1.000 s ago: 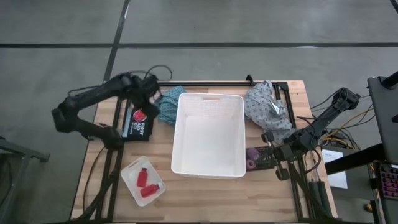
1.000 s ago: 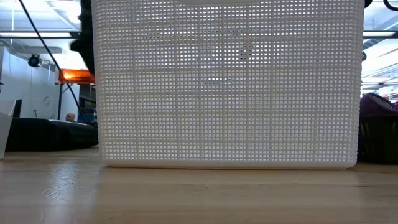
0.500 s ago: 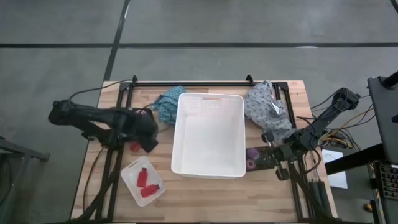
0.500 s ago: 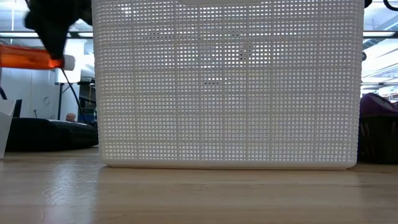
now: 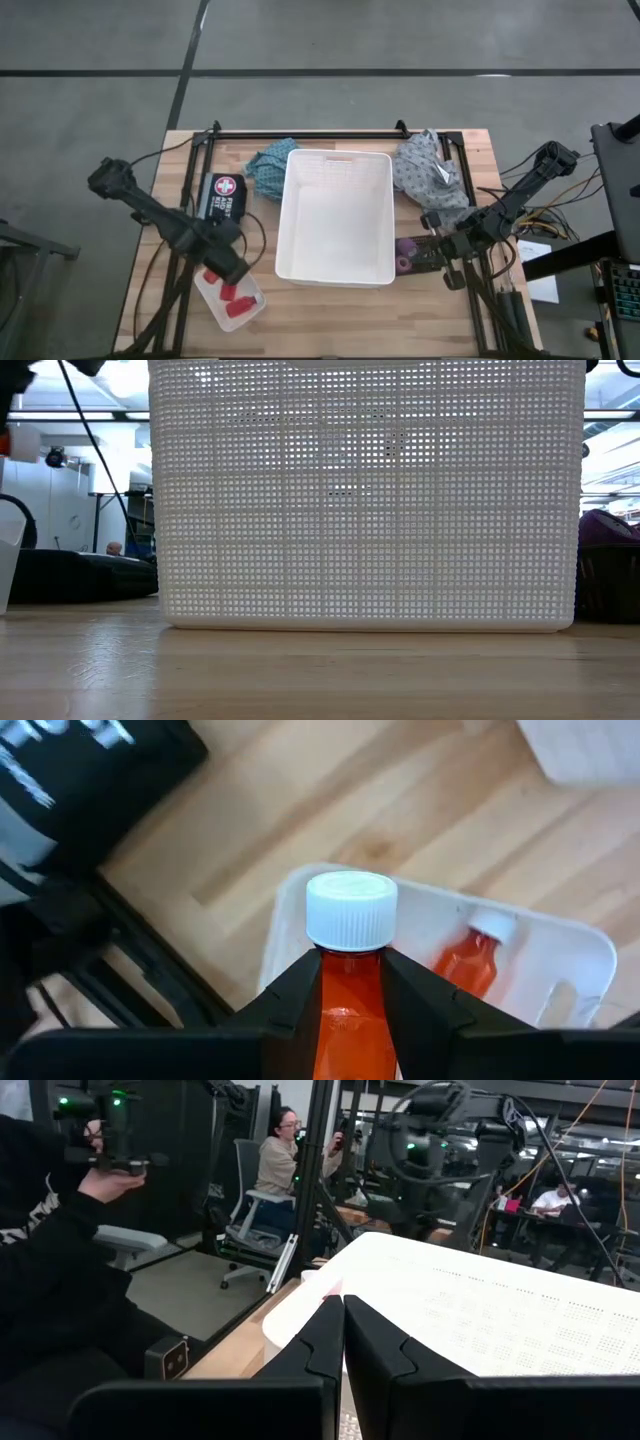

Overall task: Pick & place medical supplies in basket/bin
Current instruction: Put the orange bottle into the white bin

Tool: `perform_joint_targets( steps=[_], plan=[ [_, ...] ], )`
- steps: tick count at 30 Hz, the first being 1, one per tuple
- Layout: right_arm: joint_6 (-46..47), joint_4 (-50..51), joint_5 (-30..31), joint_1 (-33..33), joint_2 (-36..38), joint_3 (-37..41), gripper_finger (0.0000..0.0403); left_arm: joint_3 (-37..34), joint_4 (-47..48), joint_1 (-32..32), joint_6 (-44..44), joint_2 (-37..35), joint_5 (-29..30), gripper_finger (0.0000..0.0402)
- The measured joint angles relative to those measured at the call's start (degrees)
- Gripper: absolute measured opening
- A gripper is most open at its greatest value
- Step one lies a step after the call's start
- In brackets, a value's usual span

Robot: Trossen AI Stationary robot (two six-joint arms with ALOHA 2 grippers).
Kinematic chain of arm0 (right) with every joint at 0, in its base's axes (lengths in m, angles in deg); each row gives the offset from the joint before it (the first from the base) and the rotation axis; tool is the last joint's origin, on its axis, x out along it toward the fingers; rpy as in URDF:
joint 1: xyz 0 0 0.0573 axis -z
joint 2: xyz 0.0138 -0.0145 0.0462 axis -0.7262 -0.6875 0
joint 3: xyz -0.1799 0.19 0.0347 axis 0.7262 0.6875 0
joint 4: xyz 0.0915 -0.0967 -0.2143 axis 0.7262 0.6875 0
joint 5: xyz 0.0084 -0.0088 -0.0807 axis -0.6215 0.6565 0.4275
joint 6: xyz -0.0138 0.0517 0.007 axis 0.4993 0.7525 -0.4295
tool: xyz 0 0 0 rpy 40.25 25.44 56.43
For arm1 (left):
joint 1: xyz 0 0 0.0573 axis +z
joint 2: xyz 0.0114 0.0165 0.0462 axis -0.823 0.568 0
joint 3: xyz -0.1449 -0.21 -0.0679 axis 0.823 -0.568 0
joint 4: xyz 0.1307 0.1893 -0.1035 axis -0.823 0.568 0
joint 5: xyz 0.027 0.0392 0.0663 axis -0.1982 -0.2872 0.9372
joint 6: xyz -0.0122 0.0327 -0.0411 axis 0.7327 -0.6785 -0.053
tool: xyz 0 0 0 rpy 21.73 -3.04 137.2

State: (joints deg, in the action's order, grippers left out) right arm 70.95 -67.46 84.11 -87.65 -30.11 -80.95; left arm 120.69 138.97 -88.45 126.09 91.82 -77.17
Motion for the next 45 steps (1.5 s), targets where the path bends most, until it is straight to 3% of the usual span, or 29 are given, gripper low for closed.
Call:
perform_joint_targets(
  steps=[8, 21, 31, 40, 45],
  plan=[
    [-0.01, 0.01, -0.02, 0.0, 0.0, 0.0, 0.0008, 0.01, -2.53, -3.82, 1.82, 5.46, -2.33, 0.0102],
    [0.01, 0.01, -0.01, 0.01, -0.01, 0.0, 0.0008, -0.02, -3.78, -4.14, -0.22, 12.4, -3.2, 0.0102],
    [-0.02, 0.01, -0.01, -0.01, -0.02, 0.0, 0.0008, -0.02, -4.36, -4.19, -0.33, 12.72, -3.8, 0.0102],
    [-0.01, 0.01, -0.02, -0.01, -0.01, 0.0, 0.0008, 0.07, -4.79, -4.95, 3.48, 12.44, -13.45, 0.0102],
    [0.01, 0.01, 0.0, 0.0, 0.0, 0.0, 0.0008, 0.09, -7.13, -5.11, 2.43, 11.34, -12.61, 0.0102]
  ],
)
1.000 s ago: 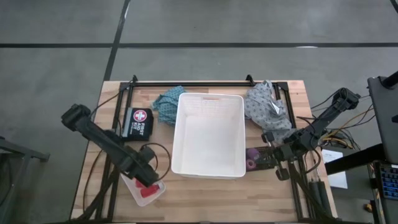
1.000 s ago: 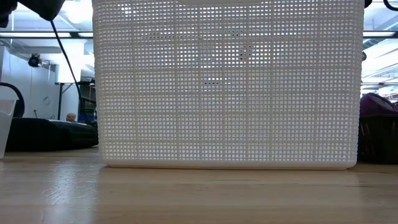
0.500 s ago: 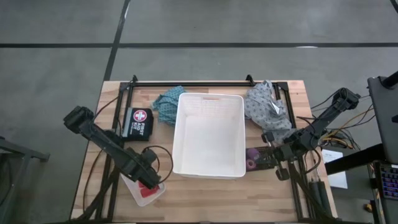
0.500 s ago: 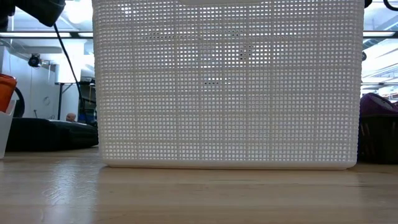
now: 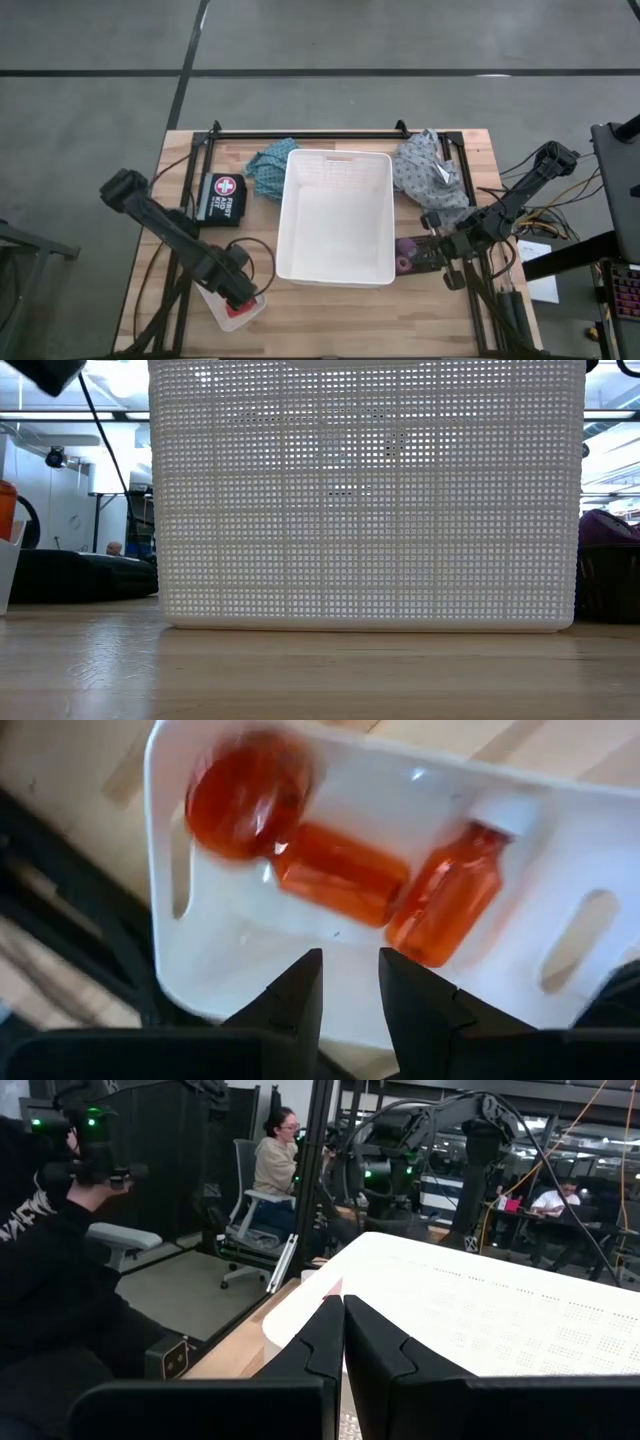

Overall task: Pick & place medical supplies in basket/bin
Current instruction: Put the orange bottle into the white bin

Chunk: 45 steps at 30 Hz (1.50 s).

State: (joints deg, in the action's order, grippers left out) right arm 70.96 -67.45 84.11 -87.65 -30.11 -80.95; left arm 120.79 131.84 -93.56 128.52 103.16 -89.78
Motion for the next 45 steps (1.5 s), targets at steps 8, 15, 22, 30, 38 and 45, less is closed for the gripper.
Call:
perform_joint_targets(
  steps=[8, 15, 22, 30, 38, 45],
  plan=[
    [0.0, 0.0, 0.0, -0.01, 0.0, 0.0, 0.0008, 0.02, 2.83, 0.02, -4.57, -4.69, 14.2, 0.0139],
    [-0.02, 0.0, 0.0, 0.0, 0.0, 0.0, 0.0008, -0.88, 4.59, 0.23, -7.33, -6.32, 25.2, 0.0214],
    [0.0, 0.0, -0.02, 0.0, -0.02, 0.0, 0.0008, -8.27, 3.39, 1.52, -7.33, -6.32, 25.22, 0.0241],
    [-0.02, 0.0, -0.01, -0.01, 0.0, 0.0, 0.0008, -11.28, -0.92, 2.21, -7.3, -6.4, 20.6, 0.024],
    [-0.01, 0.0, -0.01, 0.0, -0.01, 0.0, 0.0008, -10.91, -6.26, 1.29, -2.71, -6.4, 9.34, 0.024],
    [-0.01, 0.0, -0.01, 0.0, -0.01, 0.0, 0.0008, -10.99, -8.16, -0.21, 1.28, -6.4, 6.97, 0.024]
  ],
)
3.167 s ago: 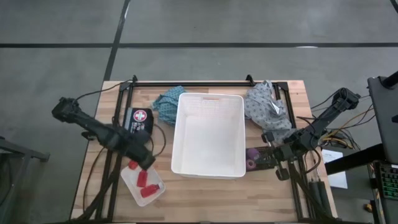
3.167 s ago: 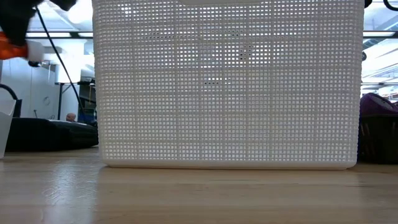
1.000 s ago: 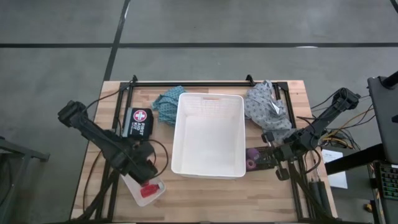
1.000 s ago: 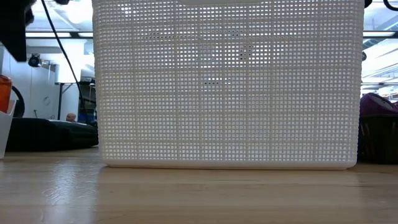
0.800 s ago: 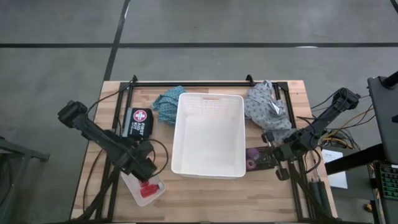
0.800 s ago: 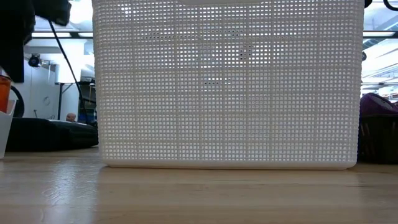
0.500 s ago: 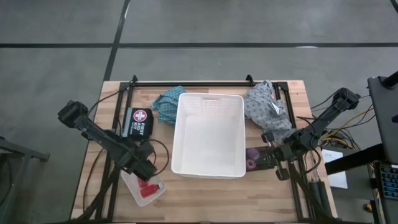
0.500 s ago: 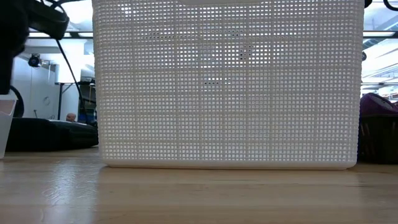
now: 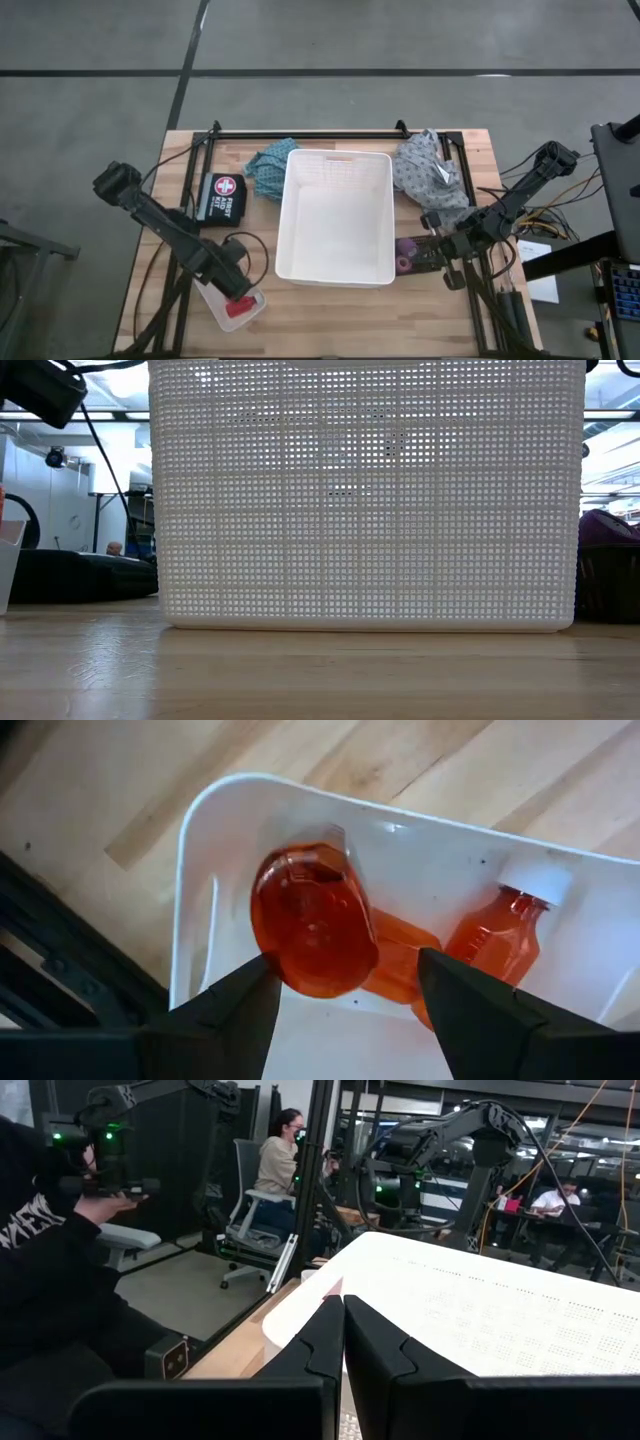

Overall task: Pick & place medical supplies in basket/bin
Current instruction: Put the orange bottle into the white bin

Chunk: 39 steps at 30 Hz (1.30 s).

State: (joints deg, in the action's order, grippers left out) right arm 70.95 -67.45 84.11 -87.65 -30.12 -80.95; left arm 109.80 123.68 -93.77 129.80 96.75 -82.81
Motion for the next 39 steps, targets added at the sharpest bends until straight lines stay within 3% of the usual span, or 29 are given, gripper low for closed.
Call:
perform_joint_targets(
  steps=[7, 17, 31, 39],
  plan=[
    [-0.01, 0.0, 0.01, 0.0, 0.01, 0.0, 0.0008, 0.07, 0.61, 0.08, -5.64, 0.0, 3.23, 0.024],
    [0.0, 0.0, 0.01, -0.01, 0.01, 0.0, 0.0008, -0.05, 1.15, 0.45, -7.1, 0.0, 7.13, 0.0236],
    [0.0, 0.01, 0.0, 0.0, 0.01, 0.0, 0.0008, -0.09, 1.15, 0.49, -6.89, 0.0, 6.92, 0.0133],
    [-0.01, 0.0, 0.01, -0.02, 0.01, 0.0, 0.0008, 0.42, 1.43, 0.49, -6.92, -0.04, 4.97, 0.0148]
  ],
)
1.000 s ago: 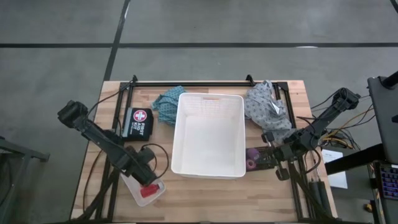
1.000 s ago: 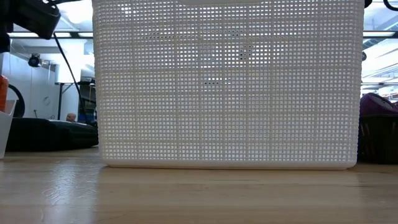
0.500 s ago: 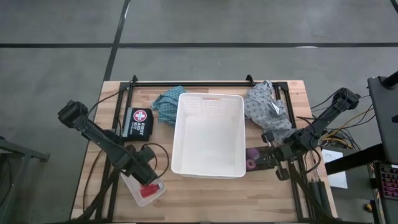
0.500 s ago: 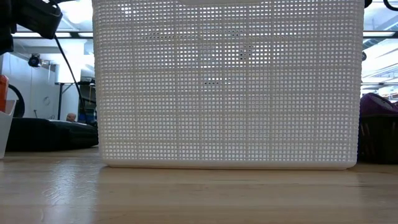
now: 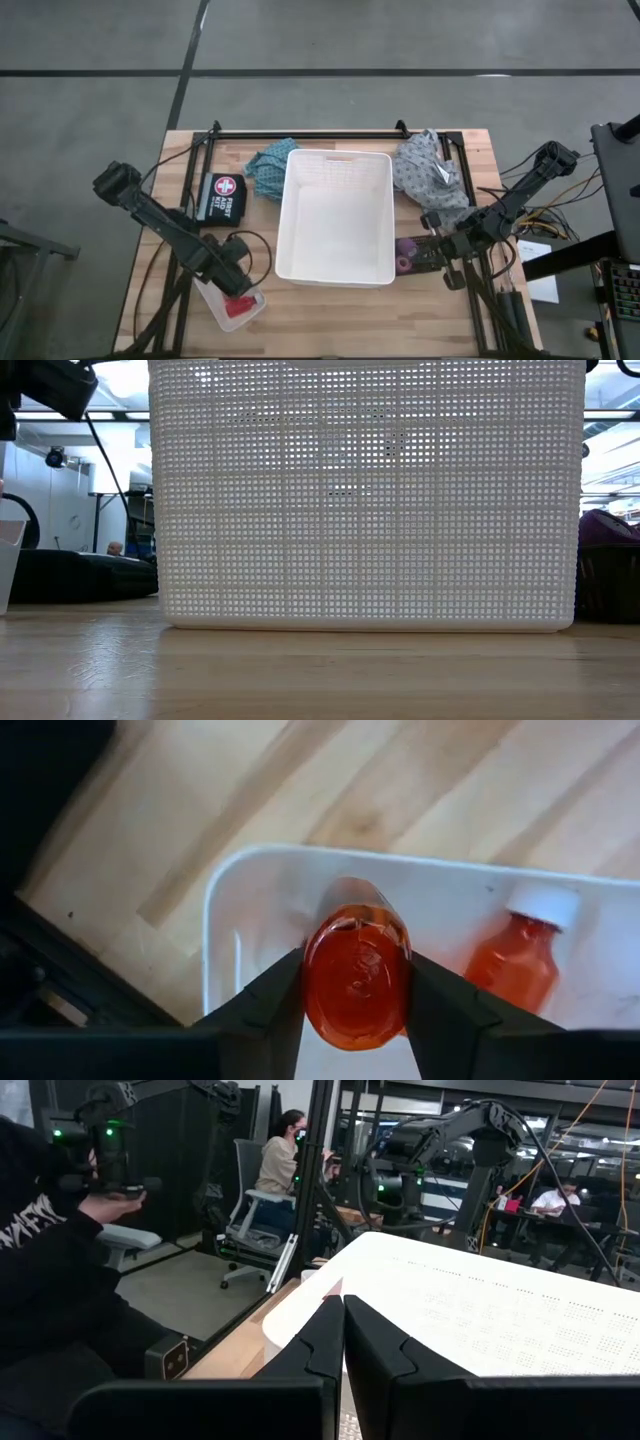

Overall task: Pick & place medical supplies in basket/bin
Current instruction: Put the orange bottle into the white bin

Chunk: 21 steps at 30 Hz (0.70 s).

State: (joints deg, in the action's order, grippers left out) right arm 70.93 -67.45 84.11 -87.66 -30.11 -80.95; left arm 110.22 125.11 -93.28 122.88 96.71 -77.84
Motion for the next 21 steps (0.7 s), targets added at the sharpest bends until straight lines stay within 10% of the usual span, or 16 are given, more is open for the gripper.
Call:
perform_joint_targets(
  steps=[21],
  plan=[
    [0.01, 0.01, 0.0, 0.02, -0.01, 0.0, 0.0008, 2.43, 6.43, 8.4, -1.84, -0.22, -24.59, 0.0145]
  ],
)
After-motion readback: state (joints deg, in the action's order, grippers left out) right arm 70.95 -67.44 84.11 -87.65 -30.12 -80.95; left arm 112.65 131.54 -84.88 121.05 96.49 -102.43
